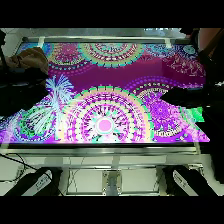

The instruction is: Fold the clothes and pants, and hang the long-sleeved shirts on hangers.

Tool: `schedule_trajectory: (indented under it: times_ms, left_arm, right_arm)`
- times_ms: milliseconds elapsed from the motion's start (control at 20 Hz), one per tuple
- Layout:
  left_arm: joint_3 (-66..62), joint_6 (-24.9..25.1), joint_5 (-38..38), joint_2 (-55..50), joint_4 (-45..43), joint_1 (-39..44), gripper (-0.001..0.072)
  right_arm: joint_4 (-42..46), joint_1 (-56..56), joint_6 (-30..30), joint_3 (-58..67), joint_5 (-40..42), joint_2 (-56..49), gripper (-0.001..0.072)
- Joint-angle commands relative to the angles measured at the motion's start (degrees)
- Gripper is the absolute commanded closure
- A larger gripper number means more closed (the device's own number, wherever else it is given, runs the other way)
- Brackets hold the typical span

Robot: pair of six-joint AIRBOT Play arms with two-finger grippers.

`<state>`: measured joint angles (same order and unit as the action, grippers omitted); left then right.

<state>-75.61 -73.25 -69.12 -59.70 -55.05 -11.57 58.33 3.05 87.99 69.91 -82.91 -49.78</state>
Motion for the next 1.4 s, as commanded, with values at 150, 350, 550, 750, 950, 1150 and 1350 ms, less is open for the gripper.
schedule_trajectory:
  times_ms: [150, 350, 550, 750, 950, 1150, 1350]
  left_arm:
    - [0.0, 0.0, 0.0, 0.0, 0.0, 0.0, 0.0693]
    - [0.0, 0.0, 0.0, 0.0, 0.0, 0.0, 0.0693]
    - [0.0, 0.0, 0.0, 0.0, 0.0, 0.0, 0.0693]
    - [0.0, 0.0, 0.0, 0.0, 0.0, 0.0, 0.0693]
    - [0.0, 0.0, 0.1, 0.0, 0.0, 0.0, 0.0694]
    - [0.0, 0.0, 0.1, 0.0, 0.0, 0.0, 0.0693]
    - [0.0, -0.1, 0.5, -0.1, -1.0, -0.1, 0.0666]
  right_arm:
    - [0.0, 0.0, 0.0, 0.1, 0.0, 0.0, 0.0351]
    - [0.0, 0.0, 0.0, 0.1, 0.0, 0.0, 0.0351]
    - [0.0, 0.0, 0.0, 0.1, 0.0, 0.0, 0.0350]
    - [0.0, 0.0, 0.0, 0.1, 0.0, 0.0, 0.0351]
    - [0.0, 0.0, -0.1, 0.1, 0.5, 0.0, 0.0351]
    - [0.0, 0.0, -0.2, 0.1, 3.2, 0.0, 0.0351]
    - [0.0, 0.0, -0.1, 0.1, 6.2, 0.0, 0.0350]
